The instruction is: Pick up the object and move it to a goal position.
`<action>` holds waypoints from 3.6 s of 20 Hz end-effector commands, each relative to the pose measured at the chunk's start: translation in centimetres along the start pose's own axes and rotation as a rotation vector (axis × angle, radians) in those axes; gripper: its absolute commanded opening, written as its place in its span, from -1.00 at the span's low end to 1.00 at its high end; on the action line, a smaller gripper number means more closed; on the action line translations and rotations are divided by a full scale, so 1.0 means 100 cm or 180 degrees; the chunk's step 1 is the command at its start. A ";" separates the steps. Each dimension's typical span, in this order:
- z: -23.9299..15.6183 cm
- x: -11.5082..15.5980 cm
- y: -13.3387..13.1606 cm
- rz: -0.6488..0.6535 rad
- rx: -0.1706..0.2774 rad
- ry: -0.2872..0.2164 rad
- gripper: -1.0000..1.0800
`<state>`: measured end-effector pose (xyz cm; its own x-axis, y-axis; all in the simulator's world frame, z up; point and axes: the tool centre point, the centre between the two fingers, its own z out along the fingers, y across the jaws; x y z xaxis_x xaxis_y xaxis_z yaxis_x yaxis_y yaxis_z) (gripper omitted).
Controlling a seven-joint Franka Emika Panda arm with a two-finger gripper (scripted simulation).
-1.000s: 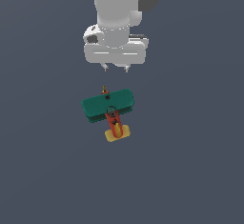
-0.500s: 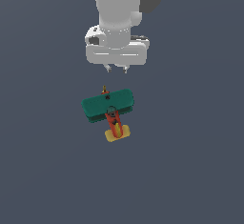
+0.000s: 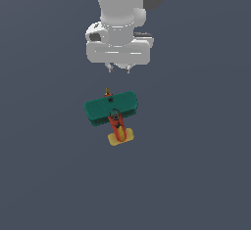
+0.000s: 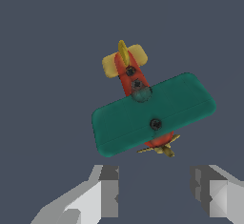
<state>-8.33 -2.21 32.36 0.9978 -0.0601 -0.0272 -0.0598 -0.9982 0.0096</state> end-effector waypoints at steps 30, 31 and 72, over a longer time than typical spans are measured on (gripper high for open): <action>-0.094 0.002 0.031 0.0035 0.0537 0.0532 0.23; -0.098 0.002 0.033 0.0035 0.0563 0.0551 0.23; -0.168 -0.003 0.108 0.0028 0.1853 0.1141 0.23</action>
<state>-8.87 -12.57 49.28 0.9404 -0.1582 0.3011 0.0227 -0.8541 -0.5196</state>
